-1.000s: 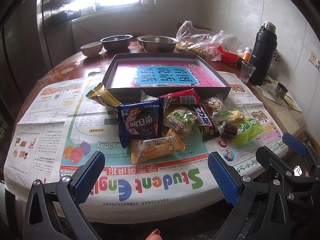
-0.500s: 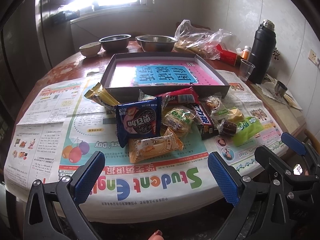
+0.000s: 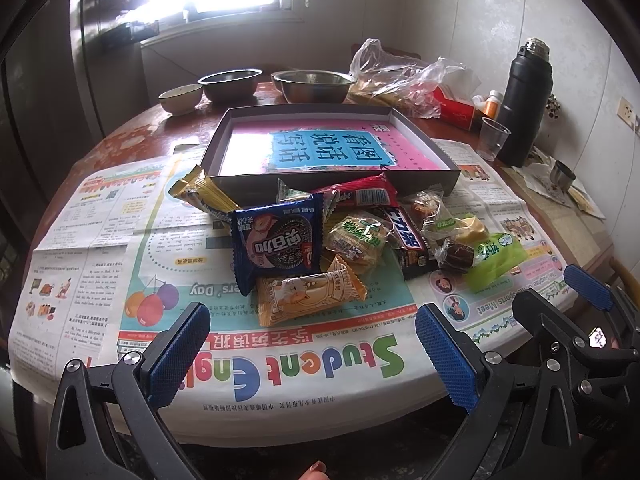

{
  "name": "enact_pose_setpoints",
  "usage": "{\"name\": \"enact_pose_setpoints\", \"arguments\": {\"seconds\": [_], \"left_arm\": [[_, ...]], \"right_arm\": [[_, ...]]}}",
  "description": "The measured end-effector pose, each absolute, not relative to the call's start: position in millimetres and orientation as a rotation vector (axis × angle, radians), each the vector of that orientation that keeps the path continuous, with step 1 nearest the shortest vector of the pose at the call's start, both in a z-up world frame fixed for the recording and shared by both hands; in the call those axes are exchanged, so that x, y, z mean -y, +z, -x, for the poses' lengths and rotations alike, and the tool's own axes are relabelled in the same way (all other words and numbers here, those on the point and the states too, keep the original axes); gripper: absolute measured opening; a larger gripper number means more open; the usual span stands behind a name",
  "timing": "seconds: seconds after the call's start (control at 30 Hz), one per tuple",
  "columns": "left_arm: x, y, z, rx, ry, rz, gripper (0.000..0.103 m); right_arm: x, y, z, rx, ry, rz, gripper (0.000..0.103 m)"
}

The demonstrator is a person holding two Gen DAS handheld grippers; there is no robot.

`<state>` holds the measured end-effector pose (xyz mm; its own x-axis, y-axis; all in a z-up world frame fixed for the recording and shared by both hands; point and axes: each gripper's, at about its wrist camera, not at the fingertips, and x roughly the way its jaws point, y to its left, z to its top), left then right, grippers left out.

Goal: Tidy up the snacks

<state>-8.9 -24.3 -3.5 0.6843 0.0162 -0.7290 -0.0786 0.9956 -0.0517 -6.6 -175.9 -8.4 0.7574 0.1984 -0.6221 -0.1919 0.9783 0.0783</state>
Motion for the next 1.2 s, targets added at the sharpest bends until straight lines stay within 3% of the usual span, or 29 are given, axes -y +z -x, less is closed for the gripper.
{"name": "enact_pose_setpoints", "arguments": {"seconds": [1.2], "left_arm": [[-16.1,-20.1,-13.9,-0.885,0.058,0.189,0.103]], "right_arm": [[195.5,-22.7,-14.9,-0.729,0.199,-0.098,0.102]]}}
